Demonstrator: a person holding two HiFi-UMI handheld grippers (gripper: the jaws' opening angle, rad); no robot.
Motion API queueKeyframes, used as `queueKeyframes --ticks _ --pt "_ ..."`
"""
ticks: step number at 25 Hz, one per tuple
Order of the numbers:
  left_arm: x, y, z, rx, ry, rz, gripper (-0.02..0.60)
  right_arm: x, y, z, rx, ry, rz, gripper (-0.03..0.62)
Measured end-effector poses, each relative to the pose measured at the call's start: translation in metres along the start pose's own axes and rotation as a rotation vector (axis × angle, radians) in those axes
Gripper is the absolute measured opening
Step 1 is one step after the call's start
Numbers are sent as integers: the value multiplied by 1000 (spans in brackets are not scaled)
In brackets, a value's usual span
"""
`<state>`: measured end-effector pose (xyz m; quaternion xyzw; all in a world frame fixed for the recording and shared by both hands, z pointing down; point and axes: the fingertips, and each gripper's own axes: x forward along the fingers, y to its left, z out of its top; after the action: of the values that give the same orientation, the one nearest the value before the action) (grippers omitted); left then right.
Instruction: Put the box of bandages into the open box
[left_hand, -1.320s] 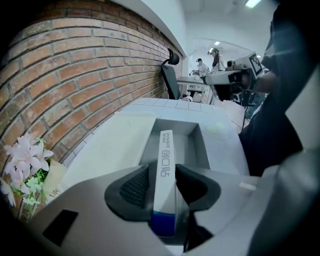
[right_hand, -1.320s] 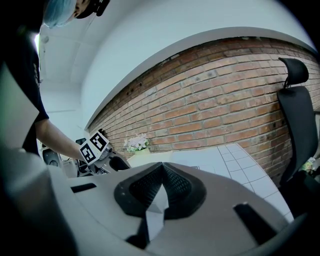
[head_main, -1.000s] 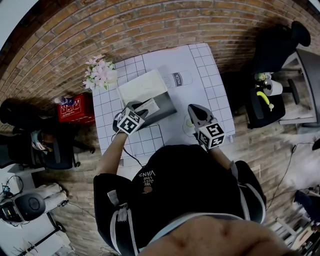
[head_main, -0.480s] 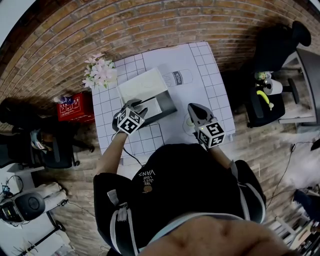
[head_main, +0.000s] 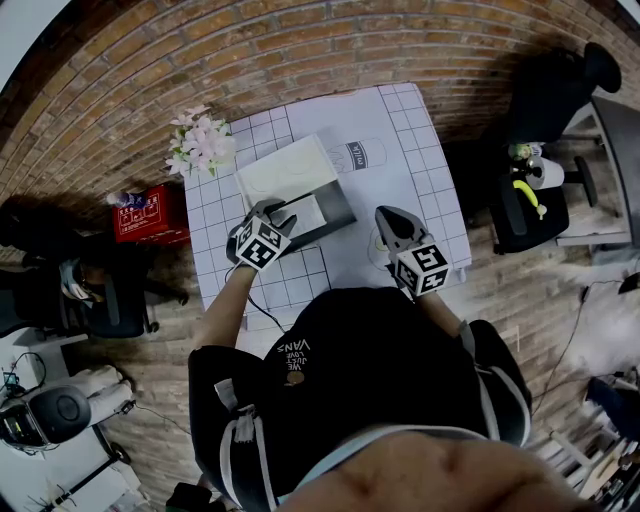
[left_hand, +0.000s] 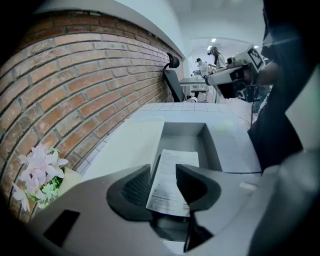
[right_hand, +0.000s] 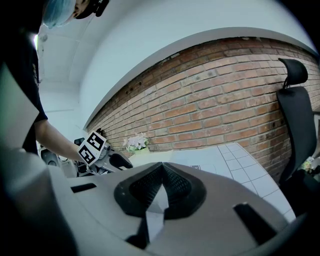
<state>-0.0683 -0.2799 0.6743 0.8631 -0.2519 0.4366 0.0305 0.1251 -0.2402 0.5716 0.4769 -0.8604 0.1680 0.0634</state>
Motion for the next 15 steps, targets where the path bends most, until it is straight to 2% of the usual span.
queueKeyframes --ticks 7,15 --pt "-13 8 5 -45 -89 56 158 -2 10 1 -6 -3 -10 -3" --pt "-41 7 19 -117 -217 100 61 -9 28 4 -7 -16 -24 -3"
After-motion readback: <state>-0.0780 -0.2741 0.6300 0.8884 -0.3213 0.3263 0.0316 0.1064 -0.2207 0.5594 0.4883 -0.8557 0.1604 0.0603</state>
